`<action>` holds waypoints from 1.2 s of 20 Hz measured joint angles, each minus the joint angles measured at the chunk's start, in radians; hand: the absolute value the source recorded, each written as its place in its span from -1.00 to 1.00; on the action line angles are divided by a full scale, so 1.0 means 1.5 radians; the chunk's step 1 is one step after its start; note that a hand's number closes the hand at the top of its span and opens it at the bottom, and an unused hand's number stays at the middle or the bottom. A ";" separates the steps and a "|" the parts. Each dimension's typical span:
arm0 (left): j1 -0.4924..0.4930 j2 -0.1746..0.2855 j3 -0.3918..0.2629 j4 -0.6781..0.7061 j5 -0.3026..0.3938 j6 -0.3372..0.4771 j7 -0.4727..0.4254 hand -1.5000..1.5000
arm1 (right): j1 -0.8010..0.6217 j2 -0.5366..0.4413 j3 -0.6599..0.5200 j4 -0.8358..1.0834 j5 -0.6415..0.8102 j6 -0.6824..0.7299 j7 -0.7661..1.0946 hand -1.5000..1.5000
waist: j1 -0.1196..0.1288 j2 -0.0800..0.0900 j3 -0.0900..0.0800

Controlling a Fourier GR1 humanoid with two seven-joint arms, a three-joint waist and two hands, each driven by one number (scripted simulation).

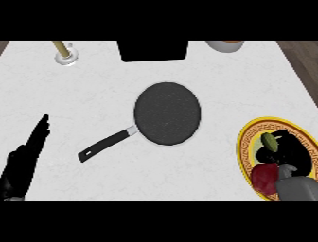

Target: Pick the squash from the plate and place it in the pan

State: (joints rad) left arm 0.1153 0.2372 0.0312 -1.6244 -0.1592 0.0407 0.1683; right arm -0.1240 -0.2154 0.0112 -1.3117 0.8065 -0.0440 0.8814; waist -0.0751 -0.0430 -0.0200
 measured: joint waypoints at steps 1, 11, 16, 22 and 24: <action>-0.002 0.000 0.000 0.001 -0.001 0.001 0.001 0.00 | 0.002 0.001 0.016 -0.026 0.035 -0.020 0.020 1.00 | -0.001 0.001 0.001; 0.001 -0.004 -0.016 -0.007 -0.002 -0.012 -0.009 0.00 | -0.007 0.041 0.200 -0.304 0.402 -0.020 0.147 1.00 | 0.026 0.013 0.008; -0.019 0.004 -0.008 0.014 0.007 -0.030 -0.028 0.00 | -0.056 0.108 0.269 -0.358 0.488 0.020 0.183 1.00 | 0.044 0.023 0.011; -0.030 -0.009 -0.024 0.003 -0.006 -0.029 -0.016 0.00 | -0.188 0.131 0.218 -0.234 0.433 0.001 0.181 1.00 | 0.063 0.030 0.013; -0.030 -0.010 -0.028 -0.008 -0.006 -0.031 -0.007 0.00 | -0.220 0.135 0.188 -0.185 0.406 -0.018 0.173 1.00 | 0.067 0.031 0.013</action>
State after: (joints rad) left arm 0.0699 0.2222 -0.0101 -1.6357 -0.1685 -0.0059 0.1582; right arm -0.4546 -0.0136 0.2937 -1.5888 1.4150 -0.0710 1.1417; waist 0.0251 0.0040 -0.0001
